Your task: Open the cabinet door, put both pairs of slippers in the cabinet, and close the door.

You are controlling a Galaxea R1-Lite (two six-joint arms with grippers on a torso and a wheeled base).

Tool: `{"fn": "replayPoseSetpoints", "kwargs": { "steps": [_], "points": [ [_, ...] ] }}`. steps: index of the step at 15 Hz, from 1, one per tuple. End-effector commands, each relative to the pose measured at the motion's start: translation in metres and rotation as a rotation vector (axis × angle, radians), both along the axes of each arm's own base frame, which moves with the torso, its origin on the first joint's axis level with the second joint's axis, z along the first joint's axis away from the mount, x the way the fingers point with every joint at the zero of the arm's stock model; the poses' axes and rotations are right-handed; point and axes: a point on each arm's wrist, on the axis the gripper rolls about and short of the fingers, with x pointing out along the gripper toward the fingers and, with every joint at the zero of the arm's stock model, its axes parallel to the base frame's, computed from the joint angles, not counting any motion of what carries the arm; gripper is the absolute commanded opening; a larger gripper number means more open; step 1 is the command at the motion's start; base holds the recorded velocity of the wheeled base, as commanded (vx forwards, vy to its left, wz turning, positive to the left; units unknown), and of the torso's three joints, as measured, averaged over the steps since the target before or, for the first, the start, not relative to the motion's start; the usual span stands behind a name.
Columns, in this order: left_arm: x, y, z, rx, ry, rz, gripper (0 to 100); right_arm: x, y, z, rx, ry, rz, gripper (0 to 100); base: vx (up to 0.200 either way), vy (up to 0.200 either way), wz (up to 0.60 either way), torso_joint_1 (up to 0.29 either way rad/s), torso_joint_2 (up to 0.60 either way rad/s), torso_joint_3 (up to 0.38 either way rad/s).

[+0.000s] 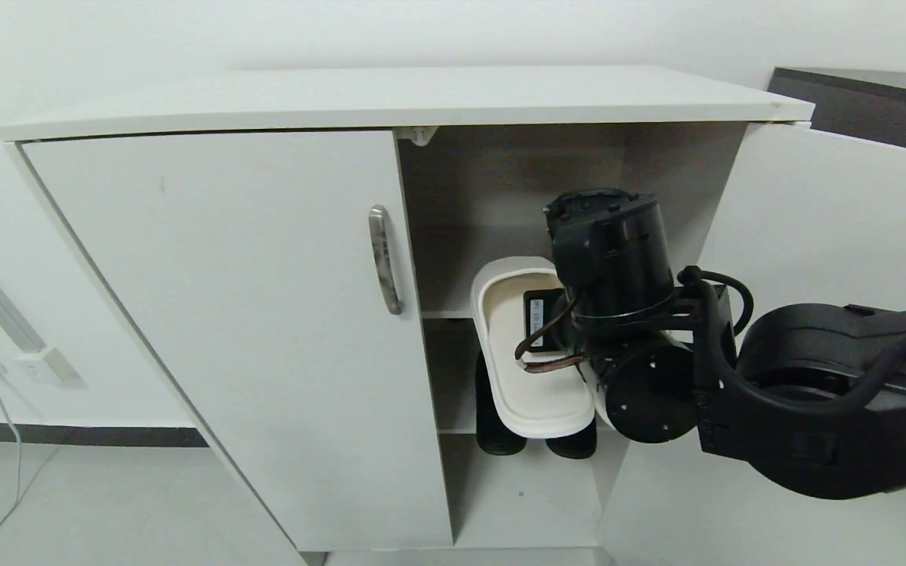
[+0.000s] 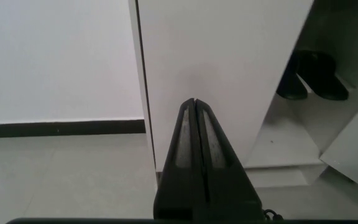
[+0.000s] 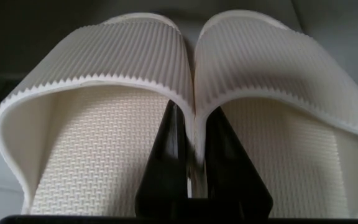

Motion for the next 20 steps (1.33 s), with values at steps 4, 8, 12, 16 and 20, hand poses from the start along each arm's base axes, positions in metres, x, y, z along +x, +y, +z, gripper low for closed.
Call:
{"fn": "replayPoseSetpoints", "kwargs": {
  "steps": [4, 8, 12, 16, 20],
  "points": [
    [0.000, 0.000, 0.000, -0.001, 0.000, 0.002, 0, 0.024, 0.006, -0.005, 0.021, -0.021, -0.030, 0, 0.000, 0.000, 0.00, 0.000, 0.00, 0.000],
    [0.000, 0.000, 0.000, -0.001, 0.000, 0.002, 0, 0.052, 0.014, -0.004, 0.025, -0.033, -0.066, 0, 0.000, 0.000, 0.00, 0.000, 0.00, 0.000],
    [0.000, 0.000, 0.000, -0.001, 0.002, 0.002, 0, 0.082, 0.012, 0.000, 0.036, -0.035, -0.090, 0, 0.000, 0.000, 0.00, 0.000, 0.00, 0.000],
    [0.000, 0.000, 0.000, -0.002, 0.000, 0.002, 0, 0.099, 0.013, 0.013, 0.053, -0.056, -0.095, 0, 0.000, 0.000, 0.00, 0.000, 0.00, 0.000],
    [0.000, 0.000, 0.000, -0.002, 0.000, 0.002, 0, 0.110, 0.018, 0.009, 0.047, -0.065, -0.101, 0, 0.000, 0.000, 0.00, 0.000, 0.00, 0.000]
  ]
}}
